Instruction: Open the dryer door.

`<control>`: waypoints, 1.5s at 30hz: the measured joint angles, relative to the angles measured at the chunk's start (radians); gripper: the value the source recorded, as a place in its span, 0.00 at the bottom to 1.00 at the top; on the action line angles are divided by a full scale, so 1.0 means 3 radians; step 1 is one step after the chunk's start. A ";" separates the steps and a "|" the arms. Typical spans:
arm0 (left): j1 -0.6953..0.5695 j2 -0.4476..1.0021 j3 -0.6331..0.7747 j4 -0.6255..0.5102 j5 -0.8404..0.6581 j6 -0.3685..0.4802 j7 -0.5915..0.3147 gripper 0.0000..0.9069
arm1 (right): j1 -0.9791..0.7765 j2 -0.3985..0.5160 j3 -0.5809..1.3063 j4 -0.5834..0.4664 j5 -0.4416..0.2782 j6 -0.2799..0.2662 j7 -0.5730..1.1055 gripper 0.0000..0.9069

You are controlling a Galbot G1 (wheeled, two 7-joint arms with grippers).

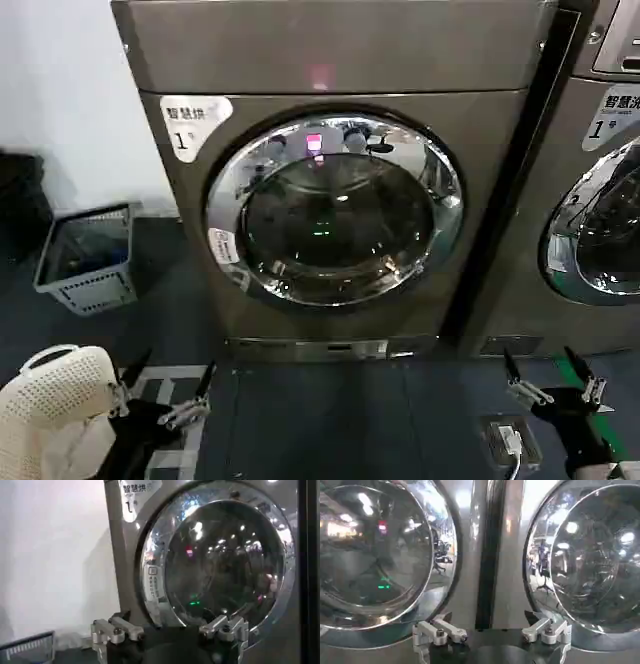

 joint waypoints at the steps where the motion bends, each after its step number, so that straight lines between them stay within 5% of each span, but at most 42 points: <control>1: 0.0000 0.0000 0.0000 0.0000 0.0000 0.0000 0.0000 1.00 | 0.0014 -0.0018 -0.0015 -0.0005 0.0001 0.0000 -0.0025 1.00; 7: 0.0000 -0.0001 0.0000 -0.0012 0.0000 0.0001 0.0001 1.00 | 0.0103 -0.0167 -0.0113 -0.0032 0.0126 -0.0016 -0.0110 1.00; 20: 0.0009 -0.0015 0.0006 -0.0048 0.0014 0.0015 0.0001 1.00 | 0.0697 -0.1015 -0.0627 -0.0197 0.0734 -0.0128 -0.0252 1.00; 32: 0.0015 -0.0019 0.0004 -0.0067 0.0025 0.0024 0.0001 1.00 | 0.1507 -0.1719 -0.1503 -0.0428 0.1127 0.0030 -0.0615 1.00; 45: 0.0020 -0.0018 -0.0001 -0.0080 0.0026 0.0030 0.0001 1.00 | 0.2777 -0.1961 -0.2666 -0.0843 0.1503 0.0153 -0.0927 1.00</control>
